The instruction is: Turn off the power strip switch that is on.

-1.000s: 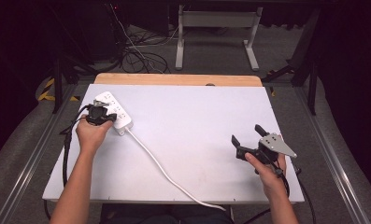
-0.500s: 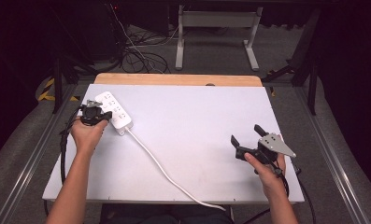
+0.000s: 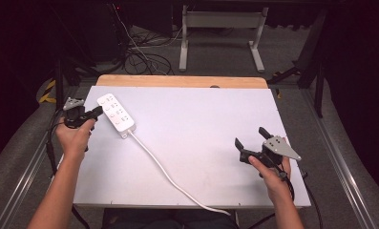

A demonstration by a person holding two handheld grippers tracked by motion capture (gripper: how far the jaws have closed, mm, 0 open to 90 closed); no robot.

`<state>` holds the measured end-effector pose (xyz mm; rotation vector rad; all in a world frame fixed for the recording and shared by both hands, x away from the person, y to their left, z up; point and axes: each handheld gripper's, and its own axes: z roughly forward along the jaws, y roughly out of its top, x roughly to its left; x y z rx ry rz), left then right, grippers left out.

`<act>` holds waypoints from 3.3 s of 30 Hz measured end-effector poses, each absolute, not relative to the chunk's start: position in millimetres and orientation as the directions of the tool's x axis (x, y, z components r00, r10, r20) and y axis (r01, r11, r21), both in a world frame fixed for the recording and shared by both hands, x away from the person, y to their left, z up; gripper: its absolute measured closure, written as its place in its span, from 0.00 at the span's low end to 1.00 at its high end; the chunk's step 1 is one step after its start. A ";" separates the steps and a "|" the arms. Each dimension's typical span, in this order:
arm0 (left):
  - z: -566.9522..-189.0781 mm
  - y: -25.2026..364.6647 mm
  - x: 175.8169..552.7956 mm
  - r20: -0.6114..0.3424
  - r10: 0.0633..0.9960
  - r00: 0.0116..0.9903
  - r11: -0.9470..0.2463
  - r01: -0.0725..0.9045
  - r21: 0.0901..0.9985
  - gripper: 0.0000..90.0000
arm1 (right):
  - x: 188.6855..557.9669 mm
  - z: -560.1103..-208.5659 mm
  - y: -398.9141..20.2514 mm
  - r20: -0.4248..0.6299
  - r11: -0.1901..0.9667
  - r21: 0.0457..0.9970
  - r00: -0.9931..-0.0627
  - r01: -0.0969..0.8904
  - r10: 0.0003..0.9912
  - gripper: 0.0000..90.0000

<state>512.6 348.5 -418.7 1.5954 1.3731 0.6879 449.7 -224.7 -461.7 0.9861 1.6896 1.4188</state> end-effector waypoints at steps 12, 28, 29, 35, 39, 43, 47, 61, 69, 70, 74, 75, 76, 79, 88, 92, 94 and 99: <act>-400.8 347.4 464.4 -0.133 0.964 0.230 0.058 0.307 0.950 1.00 | 450.2 -461.4 -222.2 -0.046 0.107 0.988 -0.461 0.108 0.886 0.05; -423.2 332.7 391.7 -0.067 0.980 0.186 0.026 0.212 0.977 1.00 | 449.1 -459.0 -223.8 -0.049 0.106 0.990 -0.469 0.096 0.882 0.05; -420.9 332.2 387.0 -0.065 0.981 0.184 0.030 0.190 0.981 1.00 | 449.1 -459.1 -223.5 -0.049 0.107 0.990 -0.469 0.097 0.882 0.05; -417.8 325.3 373.5 -0.030 0.982 0.187 0.002 0.150 0.989 1.00 | 449.5 -459.5 -220.7 -0.049 0.108 0.989 -0.475 0.098 0.878 0.05; -426.0 325.0 383.6 -0.004 0.987 0.161 -0.024 0.169 0.985 1.00 | 449.7 -460.3 -219.2 -0.055 0.118 0.988 -0.481 0.101 0.875 0.05; -429.6 328.0 386.9 -0.035 0.988 0.148 0.006 0.189 0.982 1.00 | 448.2 -460.8 -219.6 -0.056 0.119 0.988 -0.486 0.100 0.872 0.05; -427.5 325.6 386.2 -0.031 0.987 0.159 0.002 0.179 0.984 1.00 | 447.4 -461.4 -221.2 -0.059 0.123 0.987 -0.482 0.102 0.874 0.05; -431.3 320.2 398.1 -0.012 0.987 0.163 -0.019 0.190 0.981 0.52 | 448.1 -461.7 -222.1 -0.060 0.125 0.987 -0.484 0.105 0.873 0.05; -430.3 312.7 400.8 0.012 0.991 0.131 -0.036 0.187 0.982 0.03 | 448.4 -461.4 -222.1 -0.057 0.123 0.987 -0.483 0.107 0.874 0.05; -430.2 312.2 400.6 0.016 0.991 0.129 -0.040 0.189 0.981 0.03 | 448.4 -461.3 -222.2 -0.058 0.124 0.987 -0.483 0.106 0.874 0.05; -431.2 312.0 401.0 0.022 0.993 0.119 -0.045 0.191 0.980 0.03 | 448.3 -461.4 -222.6 -0.057 0.123 0.987 -0.482 0.106 0.874 0.05; -431.3 312.4 401.0 0.022 0.993 0.116 -0.045 0.194 0.980 0.03 | 448.2 -461.2 -222.7 -0.057 0.123 0.987 -0.482 0.106 0.874 0.05; -431.6 313.1 401.1 0.022 0.994 0.110 -0.043 0.195 0.980 0.03 | 448.2 -461.2 -222.7 -0.057 0.123 0.987 -0.482 0.105 0.874 0.05; -432.0 314.1 401.2 0.025 0.994 0.102 -0.045 0.199 0.979 0.03 | 448.1 -461.2 -222.6 -0.058 0.124 0.987 -0.482 0.106 0.874 0.05; -431.6 312.0 400.3 0.048 0.994 0.100 -0.066 0.185 0.981 0.05 | 447.4 -460.5 -223.0 -0.057 0.122 0.987 -0.481 0.105 0.875 0.04; -431.9 311.7 400.9 0.047 0.993 0.104 -0.066 0.186 0.980 0.05 | 447.0 -460.3 -224.4 -0.055 0.119 0.987 -0.472 0.108 0.880 0.04; -432.0 311.5 401.2 0.044 0.993 0.106 -0.063 0.186 0.981 0.05 | 446.4 -460.4 -225.1 -0.057 0.123 0.986 -0.473 0.110 0.879 0.04; -431.8 311.2 400.5 0.051 0.993 0.109 -0.071 0.185 0.980 0.05 | 445.3 -459.8 -225.8 -0.058 0.123 0.987 -0.469 0.108 0.881 0.03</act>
